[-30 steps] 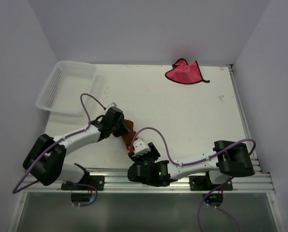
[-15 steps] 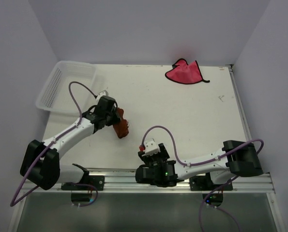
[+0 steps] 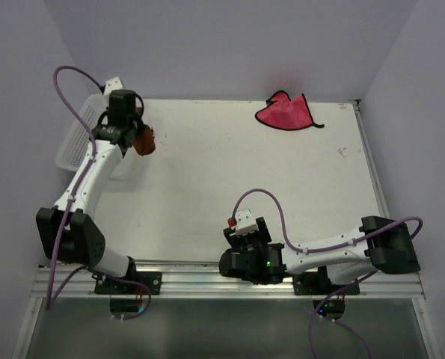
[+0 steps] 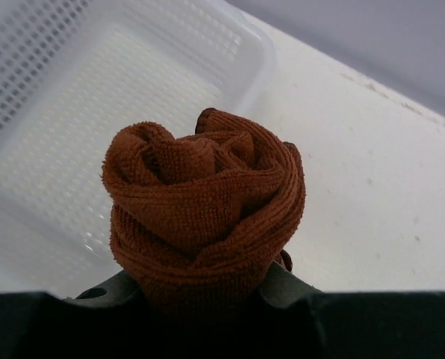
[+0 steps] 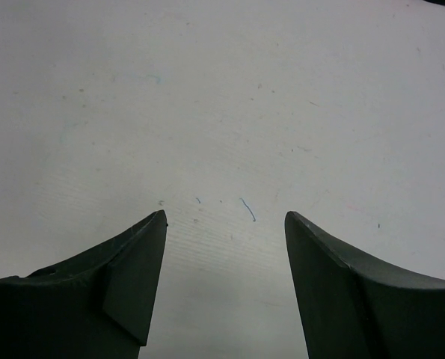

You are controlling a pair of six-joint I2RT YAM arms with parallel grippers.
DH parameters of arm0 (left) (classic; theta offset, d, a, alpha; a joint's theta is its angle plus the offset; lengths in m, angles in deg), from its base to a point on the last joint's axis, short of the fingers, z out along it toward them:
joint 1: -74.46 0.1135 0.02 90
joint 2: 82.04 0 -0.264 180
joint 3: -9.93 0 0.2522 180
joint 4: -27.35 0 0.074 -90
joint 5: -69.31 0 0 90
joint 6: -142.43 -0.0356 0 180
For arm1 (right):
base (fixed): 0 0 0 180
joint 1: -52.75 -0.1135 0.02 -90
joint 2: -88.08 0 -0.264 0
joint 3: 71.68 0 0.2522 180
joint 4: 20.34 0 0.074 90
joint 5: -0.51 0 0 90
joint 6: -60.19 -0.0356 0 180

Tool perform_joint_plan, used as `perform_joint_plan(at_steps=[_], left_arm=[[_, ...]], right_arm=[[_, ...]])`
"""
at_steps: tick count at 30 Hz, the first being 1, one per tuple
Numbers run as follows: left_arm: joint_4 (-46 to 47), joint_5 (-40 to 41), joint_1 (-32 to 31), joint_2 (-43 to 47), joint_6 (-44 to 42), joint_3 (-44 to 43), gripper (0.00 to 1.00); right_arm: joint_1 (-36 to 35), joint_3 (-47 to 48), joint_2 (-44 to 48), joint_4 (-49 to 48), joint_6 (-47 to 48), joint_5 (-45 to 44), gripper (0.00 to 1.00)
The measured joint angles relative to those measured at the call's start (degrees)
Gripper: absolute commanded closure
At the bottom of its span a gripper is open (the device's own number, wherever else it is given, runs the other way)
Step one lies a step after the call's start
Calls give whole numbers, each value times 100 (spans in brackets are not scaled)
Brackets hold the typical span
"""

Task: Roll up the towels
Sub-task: Place the rolled towel into the container

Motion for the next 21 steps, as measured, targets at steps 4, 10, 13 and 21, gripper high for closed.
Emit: perform_joint_plan(at_steps=[4, 10, 13, 21], left_arm=[[-26, 243, 765, -579, -737, -809, 100], [-157, 424, 1440, -1681, -1609, -1784, 100], [-114, 533, 1585, -2170, -2052, -1985, 100], [-61, 232, 1600, -3126, -2699, -2225, 100]], right_arm=[[302, -216, 350, -127, 138, 284, 32], [726, -297, 442, -356, 426, 798, 32], [935, -299, 442, -466, 557, 1056, 32], [1550, -382, 479, -704, 879, 1696, 32]])
